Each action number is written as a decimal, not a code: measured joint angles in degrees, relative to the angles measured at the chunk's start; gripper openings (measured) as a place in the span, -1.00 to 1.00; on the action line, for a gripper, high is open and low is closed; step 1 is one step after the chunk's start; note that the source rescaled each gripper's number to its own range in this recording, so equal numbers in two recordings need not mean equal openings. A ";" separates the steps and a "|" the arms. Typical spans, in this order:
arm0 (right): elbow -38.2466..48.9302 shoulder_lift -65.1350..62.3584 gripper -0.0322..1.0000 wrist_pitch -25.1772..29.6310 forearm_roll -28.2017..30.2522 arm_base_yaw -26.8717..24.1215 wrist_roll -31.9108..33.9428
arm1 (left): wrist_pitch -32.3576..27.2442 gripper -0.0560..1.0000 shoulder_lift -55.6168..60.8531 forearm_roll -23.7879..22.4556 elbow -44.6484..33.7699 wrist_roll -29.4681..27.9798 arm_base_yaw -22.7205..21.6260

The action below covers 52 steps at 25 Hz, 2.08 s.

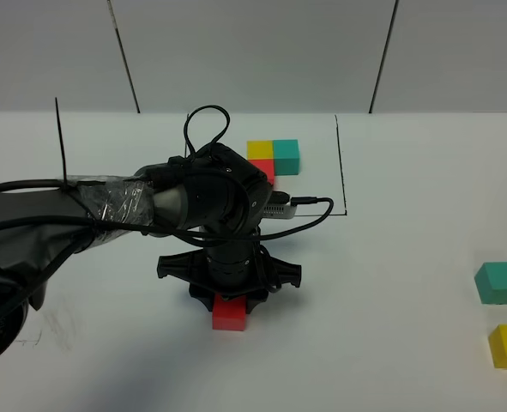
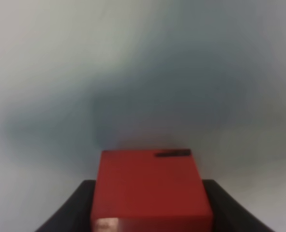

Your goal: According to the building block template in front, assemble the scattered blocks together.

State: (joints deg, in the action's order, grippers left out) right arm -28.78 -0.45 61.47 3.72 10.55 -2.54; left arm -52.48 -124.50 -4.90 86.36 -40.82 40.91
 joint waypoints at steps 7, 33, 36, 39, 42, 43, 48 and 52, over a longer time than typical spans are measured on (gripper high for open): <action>0.00 0.00 -0.92 0.00 0.00 0.00 0.00 | 0.00 0.04 0.00 0.05 0.00 0.00 0.00; 0.00 0.00 -0.92 0.00 0.00 0.00 0.00 | -1.13 0.99 1.57 0.11 0.00 0.00 0.00; 0.00 0.00 -0.92 0.00 0.00 0.00 0.00 | -3.82 0.99 6.20 0.06 0.00 0.46 0.00; 0.00 0.00 -0.92 0.00 0.00 0.00 0.00 | -7.75 0.99 13.13 -1.23 0.00 2.07 0.00; 0.00 0.00 -0.92 0.00 0.00 0.00 0.00 | -11.80 0.98 19.99 -5.21 0.00 2.72 0.00; 0.00 0.00 -0.92 0.00 0.00 0.00 0.00 | -13.08 0.97 21.97 -6.32 0.00 2.84 0.00; 0.00 0.00 -0.92 0.00 0.00 0.00 0.00 | -15.65 0.89 32.62 -9.44 0.04 3.32 0.00; 0.00 0.00 -0.92 0.00 0.00 0.00 0.00 | -15.65 0.80 39.70 -10.88 0.04 7.90 0.00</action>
State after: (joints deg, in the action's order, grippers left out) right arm -28.78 -0.45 61.47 3.72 10.55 -2.54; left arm -68.14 -84.80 -15.78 86.40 -32.92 40.91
